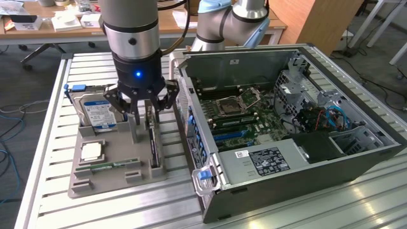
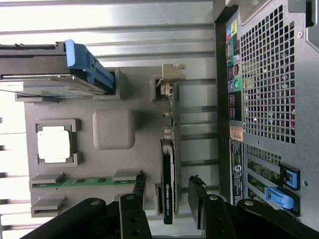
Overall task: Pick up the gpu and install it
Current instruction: 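Pick up the gpu and move the gpu toward the slot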
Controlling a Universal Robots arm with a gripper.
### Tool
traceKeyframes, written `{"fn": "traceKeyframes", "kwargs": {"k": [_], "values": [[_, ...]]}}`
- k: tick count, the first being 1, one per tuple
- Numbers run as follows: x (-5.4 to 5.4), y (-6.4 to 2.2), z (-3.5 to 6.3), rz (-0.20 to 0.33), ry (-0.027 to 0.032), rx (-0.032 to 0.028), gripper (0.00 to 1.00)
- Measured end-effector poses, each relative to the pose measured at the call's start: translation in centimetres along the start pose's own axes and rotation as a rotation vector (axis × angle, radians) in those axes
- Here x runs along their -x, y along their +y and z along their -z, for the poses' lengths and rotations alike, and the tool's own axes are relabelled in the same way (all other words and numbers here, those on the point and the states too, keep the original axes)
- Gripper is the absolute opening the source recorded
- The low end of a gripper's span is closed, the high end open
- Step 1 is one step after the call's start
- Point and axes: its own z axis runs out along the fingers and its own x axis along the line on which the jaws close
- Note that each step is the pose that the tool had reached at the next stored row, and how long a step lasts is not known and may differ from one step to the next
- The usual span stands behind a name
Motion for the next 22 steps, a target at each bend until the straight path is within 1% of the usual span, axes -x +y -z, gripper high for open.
{"fn": "traceKeyframes", "kwargs": {"k": [8,14,19,22], "values": [[0.17,-0.08,-0.03,0.000,-0.0001,0.0000,0.47],[0.16,-0.10,-0.53,0.000,0.0000,0.0001,0.47],[0.16,-0.10,-0.55,0.000,0.0000,0.0000,0.47],[0.15,-0.11,-0.78,0.000,-0.0001,0.0002,0.47]]}}
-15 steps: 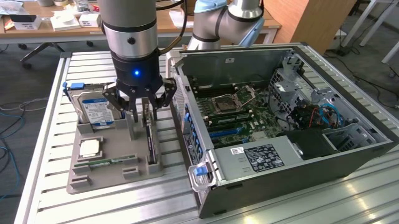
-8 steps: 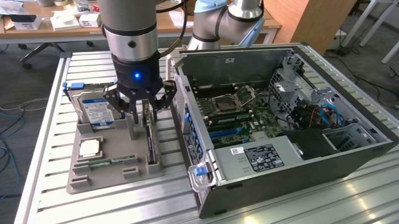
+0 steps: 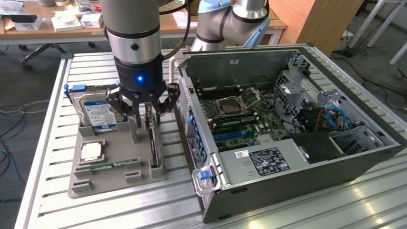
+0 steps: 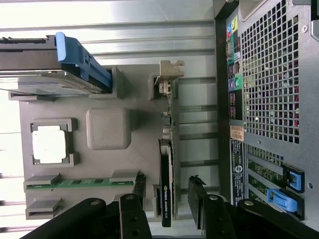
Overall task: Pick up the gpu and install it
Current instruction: 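Pick up the gpu and move the gpu toward the slot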
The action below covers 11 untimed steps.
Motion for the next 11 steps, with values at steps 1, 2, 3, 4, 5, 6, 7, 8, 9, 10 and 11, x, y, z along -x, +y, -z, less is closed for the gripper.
{"fn": "traceKeyframes", "kwargs": {"k": [1,2,3,4,5,6,7,8,9,10,11], "values": [[0.00,0.00,0.00,0.000,0.0001,-0.0002,0.47],[0.00,0.00,0.00,0.000,0.0002,-0.0002,0.47],[0.00,0.00,0.00,0.000,0.0002,-0.0002,0.47],[0.00,0.00,0.00,0.000,0.0001,-0.0002,0.47],[0.03,0.00,-0.01,0.000,0.0000,0.0000,0.47],[0.14,0.01,-0.02,0.000,0.0001,0.0000,0.47],[0.24,0.01,-0.02,0.000,0.0004,-0.0001,0.47],[0.27,0.02,-0.02,0.000,0.0006,-0.0001,0.47],[0.27,0.02,-0.02,0.000,0.0006,-0.0001,0.47],[0.27,0.02,-0.03,0.000,0.0007,-0.0002,0.47],[0.27,0.02,-0.12,0.000,0.0005,0.0000,0.47]]}}
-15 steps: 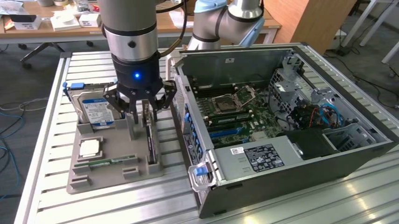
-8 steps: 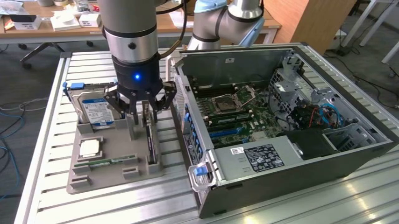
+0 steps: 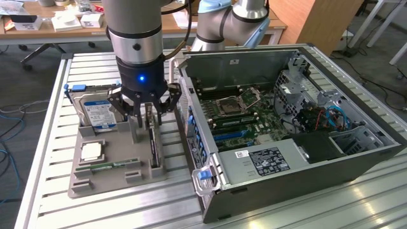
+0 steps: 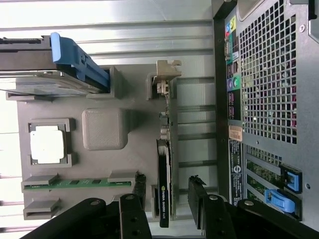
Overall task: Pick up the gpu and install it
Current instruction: 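Pick up the gpu and move the gpu toward the slot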
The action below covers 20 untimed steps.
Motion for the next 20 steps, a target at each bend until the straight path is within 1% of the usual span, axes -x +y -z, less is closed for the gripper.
{"fn": "traceKeyframes", "kwargs": {"k": [9,15,20], "values": [[0.0,-0.02,-1.16,0.000,0.0001,-0.0001,0.47],[0.0,-0.02,-1.32,0.000,0.0000,0.0000,0.47],[0.0,-0.03,-1.89,0.000,0.0000,0.0000,0.47]]}}
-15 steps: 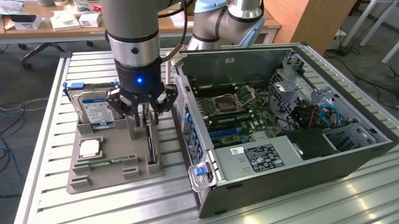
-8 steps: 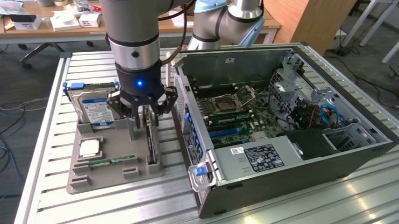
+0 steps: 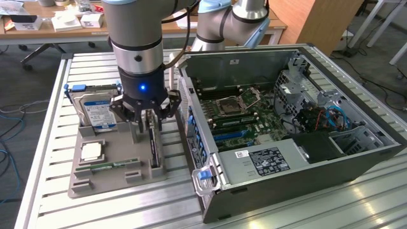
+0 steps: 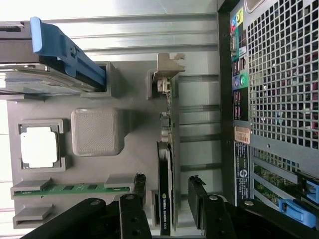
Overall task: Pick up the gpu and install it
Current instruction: 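Pick up the gpu and move the gpu toward the slot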
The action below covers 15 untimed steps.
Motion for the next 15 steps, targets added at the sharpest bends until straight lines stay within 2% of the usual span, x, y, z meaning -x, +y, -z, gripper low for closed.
{"fn": "traceKeyframes", "kwargs": {"k": [5,15], "values": [[0.0,-0.01,-0.40,0.000,0.0001,-0.0001,0.47],[0.0,-0.03,-1.89,0.000,0.0000,0.0000,0.47]]}}
